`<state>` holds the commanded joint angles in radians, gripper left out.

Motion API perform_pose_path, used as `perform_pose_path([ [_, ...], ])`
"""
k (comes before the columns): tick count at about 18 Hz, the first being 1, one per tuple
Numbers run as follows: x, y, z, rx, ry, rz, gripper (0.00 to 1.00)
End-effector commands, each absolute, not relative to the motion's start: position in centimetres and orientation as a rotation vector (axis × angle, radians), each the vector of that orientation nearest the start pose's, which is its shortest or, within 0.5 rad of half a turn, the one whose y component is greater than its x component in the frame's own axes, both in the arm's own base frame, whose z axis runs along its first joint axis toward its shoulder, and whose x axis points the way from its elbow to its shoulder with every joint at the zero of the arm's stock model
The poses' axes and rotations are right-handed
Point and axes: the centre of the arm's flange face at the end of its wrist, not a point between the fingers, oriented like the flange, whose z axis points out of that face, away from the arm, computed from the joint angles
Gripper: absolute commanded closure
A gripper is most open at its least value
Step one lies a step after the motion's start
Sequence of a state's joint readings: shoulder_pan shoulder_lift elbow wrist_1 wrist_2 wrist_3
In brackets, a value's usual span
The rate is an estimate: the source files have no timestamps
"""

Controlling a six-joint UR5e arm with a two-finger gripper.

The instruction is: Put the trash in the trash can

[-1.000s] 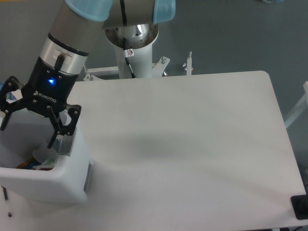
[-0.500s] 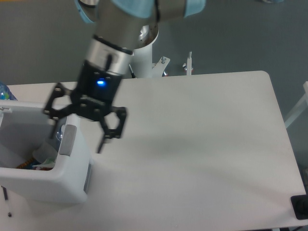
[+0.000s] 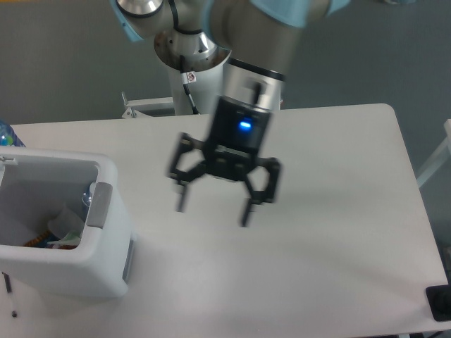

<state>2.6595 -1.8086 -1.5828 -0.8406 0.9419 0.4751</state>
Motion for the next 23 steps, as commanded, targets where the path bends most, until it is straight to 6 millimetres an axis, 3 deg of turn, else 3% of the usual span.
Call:
perform_pose_path([
  [1,-45.8,43.4,43.9,-2.326,-0.546,-0.131,0.00],
  [4,-48.1,40.8,42.6,-2.344,-0.522,-0.089,0.00],
  [12,-51.6,38.1,37.6,-2.552,-0.237,0.088,0.00],
  [15,-53.0,37.5,34.5,-2.755,0.019,0.180,0.00],
  [18,-52.5,38.1,33.1,-2.881,0.174,0.236,0.00],
  [21,-52.4,38.8,32.3,-2.954,0.207,0.270,0.00],
  [23,-53.6,39.3,33.2,-2.972,0.300,0.301,0.00],
])
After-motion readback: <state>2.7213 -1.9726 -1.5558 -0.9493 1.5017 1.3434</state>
